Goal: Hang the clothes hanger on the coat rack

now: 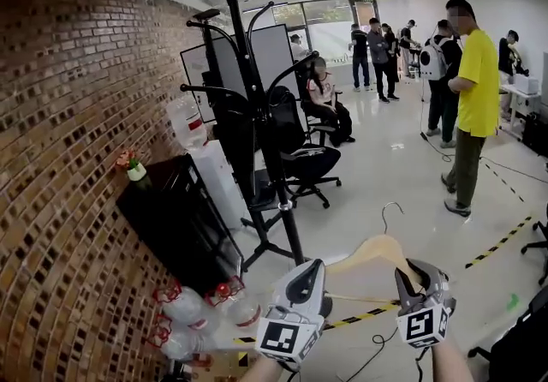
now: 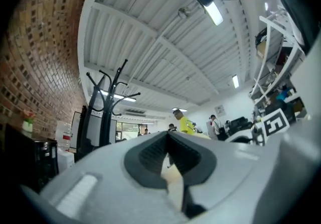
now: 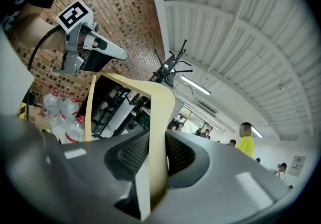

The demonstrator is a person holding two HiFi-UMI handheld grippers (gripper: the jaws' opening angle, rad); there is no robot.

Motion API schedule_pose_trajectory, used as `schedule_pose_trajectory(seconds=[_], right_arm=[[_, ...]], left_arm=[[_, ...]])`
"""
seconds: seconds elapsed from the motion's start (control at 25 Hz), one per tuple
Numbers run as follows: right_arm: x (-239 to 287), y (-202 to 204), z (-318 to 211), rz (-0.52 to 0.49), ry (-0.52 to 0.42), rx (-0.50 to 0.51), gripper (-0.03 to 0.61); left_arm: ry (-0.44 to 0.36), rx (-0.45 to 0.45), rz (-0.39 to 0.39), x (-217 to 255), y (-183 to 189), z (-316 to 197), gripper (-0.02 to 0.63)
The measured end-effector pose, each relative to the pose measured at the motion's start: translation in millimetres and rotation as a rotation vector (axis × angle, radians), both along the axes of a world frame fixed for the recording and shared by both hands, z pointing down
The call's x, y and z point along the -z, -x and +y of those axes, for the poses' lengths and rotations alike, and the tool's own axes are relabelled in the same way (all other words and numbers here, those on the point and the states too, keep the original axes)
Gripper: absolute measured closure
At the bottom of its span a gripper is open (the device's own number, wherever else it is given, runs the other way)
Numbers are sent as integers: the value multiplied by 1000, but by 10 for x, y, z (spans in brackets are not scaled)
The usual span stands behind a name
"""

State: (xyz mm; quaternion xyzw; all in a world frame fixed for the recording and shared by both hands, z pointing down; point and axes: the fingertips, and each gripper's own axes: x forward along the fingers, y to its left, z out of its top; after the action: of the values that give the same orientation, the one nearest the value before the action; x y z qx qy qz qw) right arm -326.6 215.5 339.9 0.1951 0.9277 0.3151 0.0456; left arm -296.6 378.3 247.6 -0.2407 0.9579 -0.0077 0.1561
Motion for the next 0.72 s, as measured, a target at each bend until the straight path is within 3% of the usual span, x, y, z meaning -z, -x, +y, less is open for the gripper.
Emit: schedule_pose_trajectory(seconds=[0.28,0.44,0.72], right_arm=[[359,411,1114,-108,-130,43,482],[582,642,1698,-157,-149,66,482],[903,910,2505,-219,-210,95,482]], left_arm=[[17,100,-24,57,156,1014,609],[-4,142,-29,95,237,1525,609],[-12,166,-49,152,430,2062,609]])
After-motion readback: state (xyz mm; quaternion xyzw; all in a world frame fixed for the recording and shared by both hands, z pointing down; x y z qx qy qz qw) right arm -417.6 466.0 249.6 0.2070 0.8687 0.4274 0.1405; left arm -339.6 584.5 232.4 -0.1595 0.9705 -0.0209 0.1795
